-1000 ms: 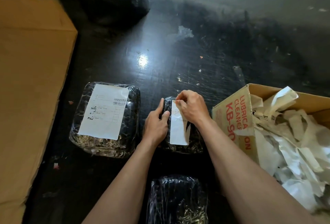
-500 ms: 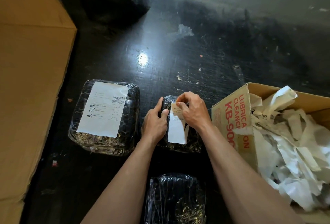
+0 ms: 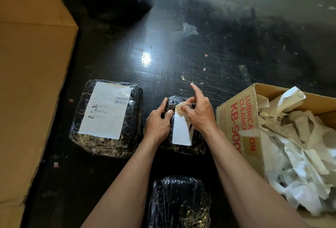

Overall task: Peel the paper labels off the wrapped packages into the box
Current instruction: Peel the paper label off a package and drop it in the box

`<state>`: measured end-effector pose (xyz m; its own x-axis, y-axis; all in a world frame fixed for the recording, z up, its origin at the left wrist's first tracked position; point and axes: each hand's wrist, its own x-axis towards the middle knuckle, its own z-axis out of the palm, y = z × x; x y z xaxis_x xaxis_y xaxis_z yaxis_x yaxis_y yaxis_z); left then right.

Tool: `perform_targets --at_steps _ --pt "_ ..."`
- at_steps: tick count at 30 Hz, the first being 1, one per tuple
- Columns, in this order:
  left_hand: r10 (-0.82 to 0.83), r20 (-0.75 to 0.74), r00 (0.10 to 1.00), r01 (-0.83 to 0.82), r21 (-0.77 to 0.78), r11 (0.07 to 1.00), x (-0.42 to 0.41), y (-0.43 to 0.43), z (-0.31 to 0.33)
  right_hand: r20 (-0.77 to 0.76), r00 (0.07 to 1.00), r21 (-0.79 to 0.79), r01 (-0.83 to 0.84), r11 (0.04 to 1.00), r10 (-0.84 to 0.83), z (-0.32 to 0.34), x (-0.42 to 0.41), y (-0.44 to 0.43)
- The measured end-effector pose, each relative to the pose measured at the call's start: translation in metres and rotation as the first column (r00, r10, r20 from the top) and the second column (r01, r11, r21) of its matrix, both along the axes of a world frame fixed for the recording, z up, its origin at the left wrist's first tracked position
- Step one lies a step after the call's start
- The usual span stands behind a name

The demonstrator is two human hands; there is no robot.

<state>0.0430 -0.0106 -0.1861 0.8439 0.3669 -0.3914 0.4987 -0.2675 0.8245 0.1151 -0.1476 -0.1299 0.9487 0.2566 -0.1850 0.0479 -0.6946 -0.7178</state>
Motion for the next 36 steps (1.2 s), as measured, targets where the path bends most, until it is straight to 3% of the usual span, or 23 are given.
perform_targets --at_steps 3,8,23,36 --pt "-0.003 -0.007 1.0 0.003 0.006 1.0 0.001 0.001 -0.001 0.051 0.998 -0.127 -0.022 0.992 0.029 -0.003 0.004 0.003" --pt "0.003 -0.046 0.999 -0.001 0.048 0.999 0.0 0.0 0.004 0.014 1.0 -0.158 -0.022 0.987 0.025 0.002 0.013 -0.002" --pt "0.057 -0.035 0.998 -0.055 0.061 0.997 0.001 -0.004 0.007 0.164 0.986 -0.066 0.031 0.997 -0.02 0.011 -0.017 -0.007" --pt "0.083 -0.007 0.996 -0.083 0.053 0.995 0.0 -0.005 0.003 0.166 0.985 0.03 0.045 0.999 -0.049 0.015 -0.031 -0.016"
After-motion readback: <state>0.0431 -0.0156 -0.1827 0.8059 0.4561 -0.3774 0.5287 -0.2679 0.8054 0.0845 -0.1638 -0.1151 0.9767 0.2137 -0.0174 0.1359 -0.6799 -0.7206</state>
